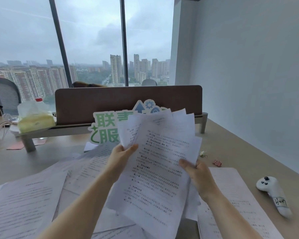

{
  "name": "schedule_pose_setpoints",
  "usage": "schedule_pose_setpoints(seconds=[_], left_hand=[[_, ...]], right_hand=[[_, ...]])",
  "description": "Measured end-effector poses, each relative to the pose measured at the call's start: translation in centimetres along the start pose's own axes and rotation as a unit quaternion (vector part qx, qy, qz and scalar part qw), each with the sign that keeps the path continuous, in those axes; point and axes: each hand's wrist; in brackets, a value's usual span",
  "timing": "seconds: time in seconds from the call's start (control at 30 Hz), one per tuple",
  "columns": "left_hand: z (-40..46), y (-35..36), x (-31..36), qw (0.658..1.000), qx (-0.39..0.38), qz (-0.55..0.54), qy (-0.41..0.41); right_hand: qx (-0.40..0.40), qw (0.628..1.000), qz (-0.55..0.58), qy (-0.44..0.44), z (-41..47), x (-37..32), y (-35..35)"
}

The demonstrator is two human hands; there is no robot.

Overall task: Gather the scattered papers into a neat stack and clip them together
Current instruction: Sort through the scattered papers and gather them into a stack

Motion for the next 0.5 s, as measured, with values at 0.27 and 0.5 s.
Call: schedule_pose_setpoints(seconds=[0.27, 0.5], left_hand=[[-0.3, 1.3, 2.5, 0.986, 0.047, -0.081, 0.136], [-1.8, 2.3, -3.8, 0.998, 0.014, 0.064, -0.017]], right_hand=[[0.058, 0.99, -0.062, -0.114, 0.1, -3.0, 0.4], [0.082, 0.987, -0.14, 0.002, -1.4, 3.6, 0.3]])
Point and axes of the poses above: each hand's wrist, its own z-axis towards the middle knuckle, its own y-axis out of the palm, x = y × z, and after that the axes turned 11 degrees about -x, right-handed
